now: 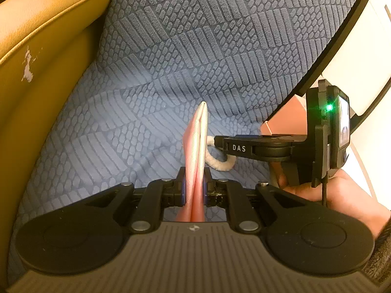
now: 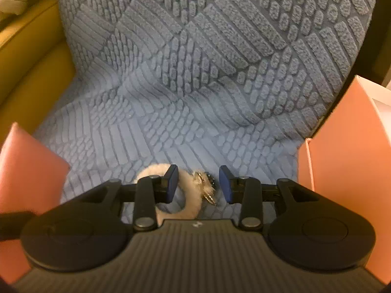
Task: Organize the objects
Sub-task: 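Carry the white ring with the right tool toward the left tool while the left tool holds the strip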
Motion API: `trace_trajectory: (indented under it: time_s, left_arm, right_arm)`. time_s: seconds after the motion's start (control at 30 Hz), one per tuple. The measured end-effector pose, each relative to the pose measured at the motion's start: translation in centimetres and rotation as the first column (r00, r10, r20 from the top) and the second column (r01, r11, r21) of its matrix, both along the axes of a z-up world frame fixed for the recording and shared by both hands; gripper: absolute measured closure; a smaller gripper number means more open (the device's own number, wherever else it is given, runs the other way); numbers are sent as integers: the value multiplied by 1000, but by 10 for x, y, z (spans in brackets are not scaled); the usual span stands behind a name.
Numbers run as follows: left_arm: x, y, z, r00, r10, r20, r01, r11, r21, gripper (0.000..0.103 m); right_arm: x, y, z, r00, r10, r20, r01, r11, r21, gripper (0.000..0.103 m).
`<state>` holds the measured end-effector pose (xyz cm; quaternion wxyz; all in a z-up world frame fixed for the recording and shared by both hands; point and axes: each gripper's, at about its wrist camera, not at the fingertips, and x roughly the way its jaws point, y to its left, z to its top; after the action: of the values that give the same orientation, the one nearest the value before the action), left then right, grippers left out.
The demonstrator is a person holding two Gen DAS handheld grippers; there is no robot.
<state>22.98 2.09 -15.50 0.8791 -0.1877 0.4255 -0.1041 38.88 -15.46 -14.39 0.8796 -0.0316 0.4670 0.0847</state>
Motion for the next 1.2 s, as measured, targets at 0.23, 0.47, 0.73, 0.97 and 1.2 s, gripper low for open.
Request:
trace_trajectory:
  time_s: [0.23, 0.47, 0.73, 0.97, 1.2]
  left_arm:
    - [-2, -2, 2, 1000, -15, 16, 15, 1000, 2, 89]
    - [-2, -7, 4, 999, -35, 25, 35, 999, 12, 89]
    - [-5, -15, 12, 995, -78, 57, 77, 997, 15, 89]
    - [-12, -25, 22, 989, -120, 88, 119, 993, 14, 89]
    - [-24, -45, 30, 971, -189, 147, 180, 981, 70, 89]
  right_arm:
    - [-11, -3, -3, 999, 24, -24, -24, 1000, -11, 63]
    - [-14, -4, -5, 1000, -6, 16, 6, 1000, -25, 81]
    - [-24, -17, 25, 996, -82, 26, 81, 996, 29, 85]
    - [-45, -33, 72, 989, -131, 72, 127, 990, 61, 85]
    - [-64, -45, 127, 979, -172, 108, 159, 980, 119, 85]
